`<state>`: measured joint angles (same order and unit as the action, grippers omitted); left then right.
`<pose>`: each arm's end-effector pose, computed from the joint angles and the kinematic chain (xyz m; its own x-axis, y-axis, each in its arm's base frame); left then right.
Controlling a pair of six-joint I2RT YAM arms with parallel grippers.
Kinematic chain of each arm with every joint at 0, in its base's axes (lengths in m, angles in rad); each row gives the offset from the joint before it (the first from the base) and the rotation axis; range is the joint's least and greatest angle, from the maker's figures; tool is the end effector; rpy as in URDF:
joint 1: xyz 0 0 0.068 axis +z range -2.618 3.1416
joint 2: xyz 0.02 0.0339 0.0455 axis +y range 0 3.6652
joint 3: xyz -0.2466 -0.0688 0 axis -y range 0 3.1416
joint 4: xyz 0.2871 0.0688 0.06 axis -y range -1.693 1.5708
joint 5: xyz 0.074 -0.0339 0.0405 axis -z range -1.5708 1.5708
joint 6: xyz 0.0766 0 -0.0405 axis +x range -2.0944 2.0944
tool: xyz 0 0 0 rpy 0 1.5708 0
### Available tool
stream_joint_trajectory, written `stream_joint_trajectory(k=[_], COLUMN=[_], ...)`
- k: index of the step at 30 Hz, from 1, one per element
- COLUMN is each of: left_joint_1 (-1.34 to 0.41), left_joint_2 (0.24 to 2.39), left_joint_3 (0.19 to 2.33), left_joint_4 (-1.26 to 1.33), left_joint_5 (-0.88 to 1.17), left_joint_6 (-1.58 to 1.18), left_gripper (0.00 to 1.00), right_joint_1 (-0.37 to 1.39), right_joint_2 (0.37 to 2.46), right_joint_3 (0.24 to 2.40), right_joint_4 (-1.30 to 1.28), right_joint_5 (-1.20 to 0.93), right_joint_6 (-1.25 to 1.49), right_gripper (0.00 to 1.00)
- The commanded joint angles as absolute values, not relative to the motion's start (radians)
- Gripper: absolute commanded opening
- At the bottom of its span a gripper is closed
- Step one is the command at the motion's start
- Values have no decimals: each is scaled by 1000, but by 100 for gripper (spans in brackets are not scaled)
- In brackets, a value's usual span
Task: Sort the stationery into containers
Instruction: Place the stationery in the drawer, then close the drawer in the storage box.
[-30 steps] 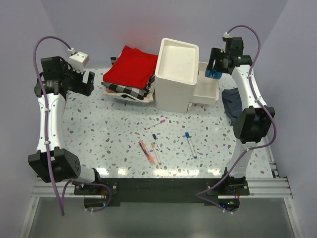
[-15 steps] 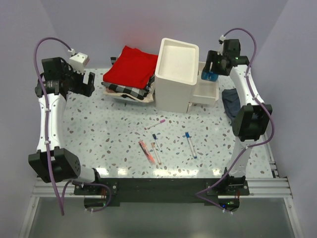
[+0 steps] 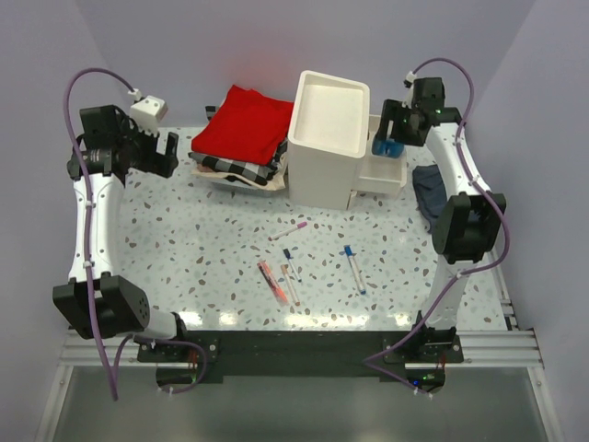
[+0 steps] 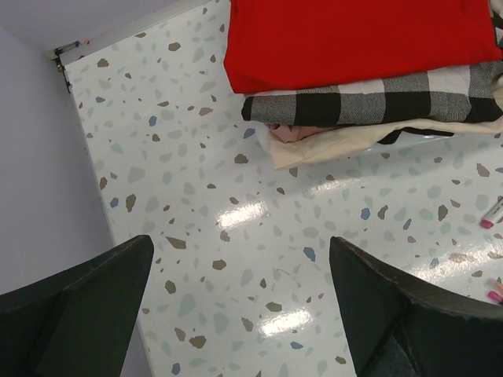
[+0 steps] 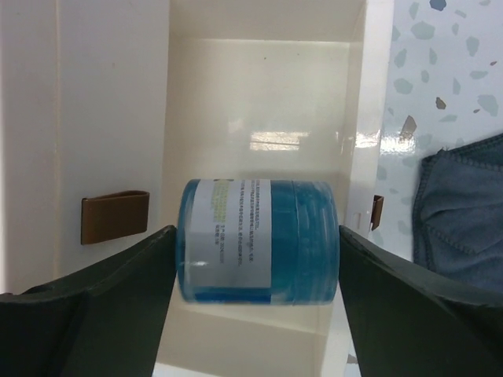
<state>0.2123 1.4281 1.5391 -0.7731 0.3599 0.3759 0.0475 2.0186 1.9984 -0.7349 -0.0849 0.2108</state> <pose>0.3757 0.0534 0.3595 -0.5317 0.2369 -0.8131 0.2898 0.9530 0.0881 0.5236 0.0314 0.2869 -0.6922 0.1758 -0.6999 0.0367 0.9772 0.2092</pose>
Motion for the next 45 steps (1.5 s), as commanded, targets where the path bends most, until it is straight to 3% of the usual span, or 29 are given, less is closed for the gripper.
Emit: stream_joint_trajectory(k=[1,5,14,23,30,37,45], left_joint_1=[201,195,181,169,167,167,166], left_joint_2=[1419,1431,1427,1345,1159,931,870], left_joint_3=[1535,1552,1551,1470,1318,1154,1069], left_joint_4=[-726,-727,-690,-606,-557,-612,-612], left_joint_5=[383,390,413,465,527,534,514], left_joint_6=[350,350,331,291,302,435,436], left_gripper=[98,98,98,98,98,100,100], right_joint_1=[52,52,52,51,49,37,21], right_joint_2=[1894,1882,1763,1482,1260,1212,1342], right_joint_3=[1994,1971,1965,1632,1399,1327,1488], right_joint_4=[-684,-678,-681,-687,-768,-879,-971], right_joint_5=[-130,-141,-89,-17,18,52,-6], right_joint_6=[230,242,199,152,112,-43,-186], right_gripper=[86,93,93,94,94,94,95])
